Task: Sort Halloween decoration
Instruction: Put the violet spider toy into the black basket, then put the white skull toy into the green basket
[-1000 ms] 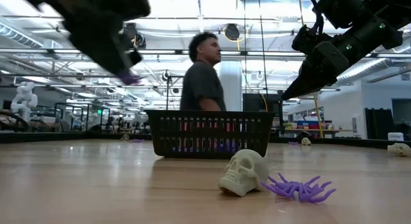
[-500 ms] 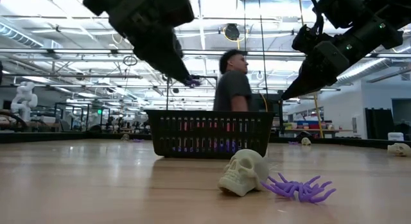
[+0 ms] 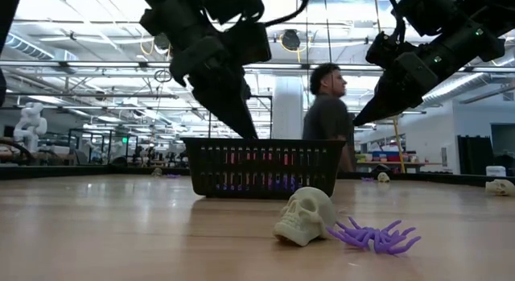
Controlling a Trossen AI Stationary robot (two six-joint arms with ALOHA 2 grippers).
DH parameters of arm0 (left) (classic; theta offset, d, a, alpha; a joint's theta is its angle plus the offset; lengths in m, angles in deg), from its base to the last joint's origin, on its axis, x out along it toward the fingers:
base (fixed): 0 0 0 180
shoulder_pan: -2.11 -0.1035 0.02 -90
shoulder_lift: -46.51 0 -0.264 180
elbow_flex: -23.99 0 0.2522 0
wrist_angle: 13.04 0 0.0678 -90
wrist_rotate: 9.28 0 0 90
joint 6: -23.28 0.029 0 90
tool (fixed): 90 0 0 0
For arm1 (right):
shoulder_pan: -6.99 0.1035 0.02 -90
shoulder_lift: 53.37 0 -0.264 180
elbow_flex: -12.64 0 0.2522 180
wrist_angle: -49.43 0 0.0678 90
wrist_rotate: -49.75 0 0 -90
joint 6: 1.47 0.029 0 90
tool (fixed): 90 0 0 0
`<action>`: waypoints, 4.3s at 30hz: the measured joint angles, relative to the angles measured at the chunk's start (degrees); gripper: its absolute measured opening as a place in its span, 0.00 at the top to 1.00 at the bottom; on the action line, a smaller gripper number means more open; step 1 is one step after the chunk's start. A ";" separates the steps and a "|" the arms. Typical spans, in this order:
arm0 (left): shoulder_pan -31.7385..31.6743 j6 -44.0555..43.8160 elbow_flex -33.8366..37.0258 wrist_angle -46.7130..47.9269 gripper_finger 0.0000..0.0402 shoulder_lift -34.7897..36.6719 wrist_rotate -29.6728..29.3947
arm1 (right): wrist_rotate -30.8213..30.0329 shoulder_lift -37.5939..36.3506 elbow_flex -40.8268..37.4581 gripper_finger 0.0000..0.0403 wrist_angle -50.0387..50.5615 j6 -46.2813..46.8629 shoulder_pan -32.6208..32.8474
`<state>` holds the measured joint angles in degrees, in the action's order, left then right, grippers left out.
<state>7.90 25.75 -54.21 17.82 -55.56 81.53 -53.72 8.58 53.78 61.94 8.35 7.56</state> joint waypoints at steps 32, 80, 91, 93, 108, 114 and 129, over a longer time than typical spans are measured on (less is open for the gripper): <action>2.88 5.74 0.38 -3.47 0.84 3.16 1.92 | 0.07 0.00 0.42 1.00 1.97 5.28 8.82; 7.86 -6.67 44.00 -66.65 0.98 25.41 -9.96 | 9.07 31.65 26.69 0.60 43.14 52.88 37.36; 7.86 -6.70 44.56 -66.84 0.98 25.41 -10.51 | 9.26 34.18 26.73 0.68 41.63 46.40 35.06; 7.86 -6.70 44.56 -66.84 0.98 25.41 -10.52 | 9.32 34.21 26.73 0.72 41.65 45.61 34.73; 7.86 -9.67 50.34 -74.35 0.98 25.39 -12.32 | 8.03 29.64 26.56 0.87 42.24 39.71 33.02; 7.86 -9.73 53.72 -80.59 0.98 25.39 -13.13 | 3.95 24.84 26.58 0.87 42.22 32.64 25.79; 7.86 -9.67 53.94 -80.56 0.98 25.39 -13.60 | -0.13 27.15 43.07 0.87 42.04 -0.64 -7.59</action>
<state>15.76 16.08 -0.28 -62.74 -30.17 67.94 -53.85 35.74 96.85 103.99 7.71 -0.03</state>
